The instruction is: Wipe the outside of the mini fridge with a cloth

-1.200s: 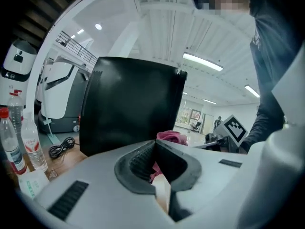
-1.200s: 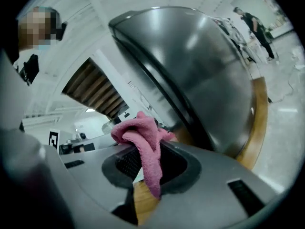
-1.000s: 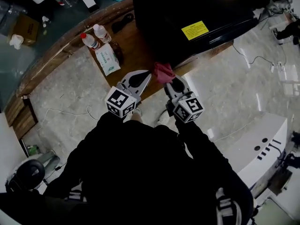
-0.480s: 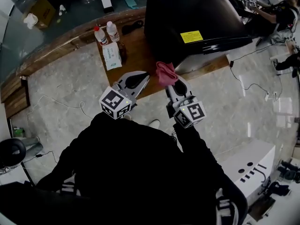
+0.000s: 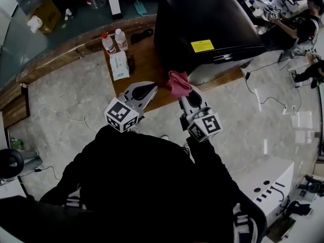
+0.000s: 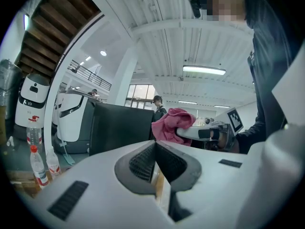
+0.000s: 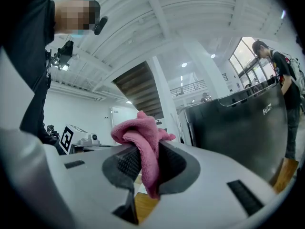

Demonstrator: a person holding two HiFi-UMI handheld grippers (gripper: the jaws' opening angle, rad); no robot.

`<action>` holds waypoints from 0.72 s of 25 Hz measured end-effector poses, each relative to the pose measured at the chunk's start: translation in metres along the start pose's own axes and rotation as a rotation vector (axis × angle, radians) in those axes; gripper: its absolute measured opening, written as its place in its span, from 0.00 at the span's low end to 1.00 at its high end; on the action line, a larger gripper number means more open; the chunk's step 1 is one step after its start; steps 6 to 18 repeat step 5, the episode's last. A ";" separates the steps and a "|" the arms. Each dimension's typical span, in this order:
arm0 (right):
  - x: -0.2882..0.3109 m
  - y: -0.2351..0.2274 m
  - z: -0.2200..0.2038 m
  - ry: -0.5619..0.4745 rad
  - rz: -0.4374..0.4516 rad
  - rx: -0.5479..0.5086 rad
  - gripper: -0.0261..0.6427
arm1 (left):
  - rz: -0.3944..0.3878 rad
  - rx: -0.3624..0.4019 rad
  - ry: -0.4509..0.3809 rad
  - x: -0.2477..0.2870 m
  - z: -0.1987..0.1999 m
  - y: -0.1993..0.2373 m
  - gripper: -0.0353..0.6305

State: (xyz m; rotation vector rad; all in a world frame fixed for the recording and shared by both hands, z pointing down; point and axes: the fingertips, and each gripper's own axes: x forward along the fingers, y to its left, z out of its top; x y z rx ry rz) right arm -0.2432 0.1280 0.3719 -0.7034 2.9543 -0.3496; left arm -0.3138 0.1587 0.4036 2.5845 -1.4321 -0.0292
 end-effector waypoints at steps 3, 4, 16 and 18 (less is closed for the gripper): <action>0.000 0.001 0.005 -0.009 -0.006 0.003 0.17 | 0.001 -0.002 -0.002 0.001 0.002 -0.001 0.06; 0.000 0.001 0.006 -0.011 -0.005 0.002 0.17 | 0.001 -0.001 -0.003 0.002 0.002 -0.001 0.06; 0.000 0.002 0.008 -0.013 -0.003 0.002 0.17 | 0.001 0.000 -0.004 0.003 0.003 -0.001 0.06; 0.000 0.002 0.008 -0.013 -0.003 0.002 0.17 | 0.001 0.000 -0.004 0.003 0.003 -0.001 0.06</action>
